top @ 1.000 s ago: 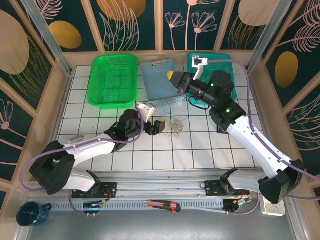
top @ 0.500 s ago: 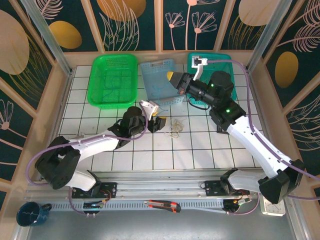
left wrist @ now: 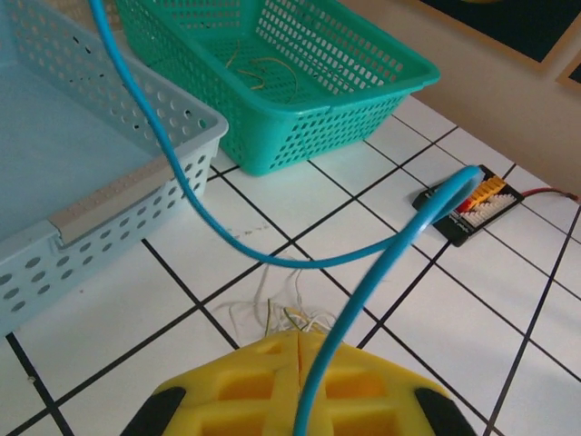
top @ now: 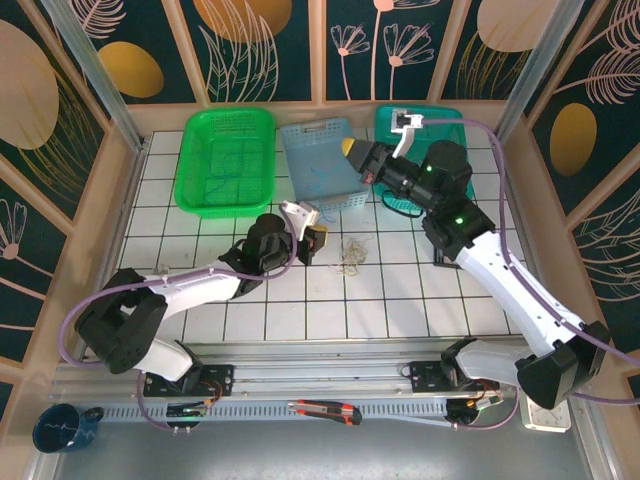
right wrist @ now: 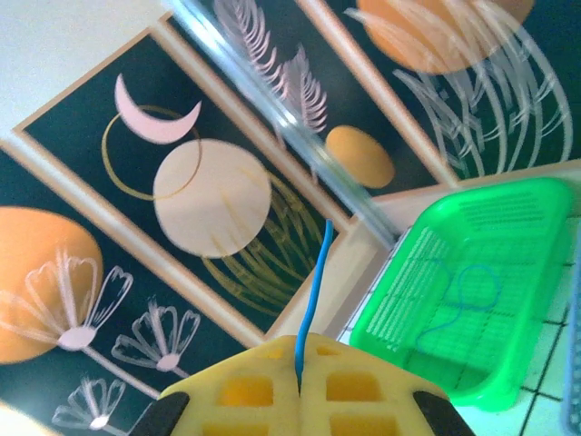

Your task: Untangle the cables

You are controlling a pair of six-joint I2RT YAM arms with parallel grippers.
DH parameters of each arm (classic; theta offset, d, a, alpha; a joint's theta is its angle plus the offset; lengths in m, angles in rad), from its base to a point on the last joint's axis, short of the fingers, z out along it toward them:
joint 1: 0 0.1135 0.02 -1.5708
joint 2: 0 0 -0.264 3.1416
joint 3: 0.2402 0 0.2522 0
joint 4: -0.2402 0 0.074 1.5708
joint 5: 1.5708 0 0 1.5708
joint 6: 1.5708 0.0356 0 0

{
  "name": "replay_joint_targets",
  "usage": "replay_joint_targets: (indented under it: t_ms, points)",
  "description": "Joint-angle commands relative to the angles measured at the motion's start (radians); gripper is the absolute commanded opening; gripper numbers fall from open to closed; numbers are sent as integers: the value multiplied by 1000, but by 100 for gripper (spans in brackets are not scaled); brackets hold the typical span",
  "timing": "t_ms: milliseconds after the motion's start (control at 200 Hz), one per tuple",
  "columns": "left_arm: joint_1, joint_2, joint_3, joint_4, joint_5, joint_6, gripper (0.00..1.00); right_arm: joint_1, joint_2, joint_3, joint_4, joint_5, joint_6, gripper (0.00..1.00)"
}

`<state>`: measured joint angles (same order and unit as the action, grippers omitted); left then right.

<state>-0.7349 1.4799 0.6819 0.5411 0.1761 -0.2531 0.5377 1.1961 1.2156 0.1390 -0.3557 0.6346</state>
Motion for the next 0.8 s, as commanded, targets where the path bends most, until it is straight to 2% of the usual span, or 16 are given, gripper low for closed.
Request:
replay_joint_targets:
  t_ms: [0, 375, 600, 796]
  points:
    - [4, -9, -74, 85, 21, -70, 0, -86, -39, 0, 64, 32, 15, 0]
    - [3, -71, -272, 196, -2, -191, 0, -390, -76, 37, 80, 73, 51, 0]
    - [4, -79, -325, 206, -17, -206, 0, -481, -97, 19, 91, 88, 78, 0]
    - [3, -68, -354, 215, -29, -214, 0, -507, -101, 9, 99, 77, 88, 0]
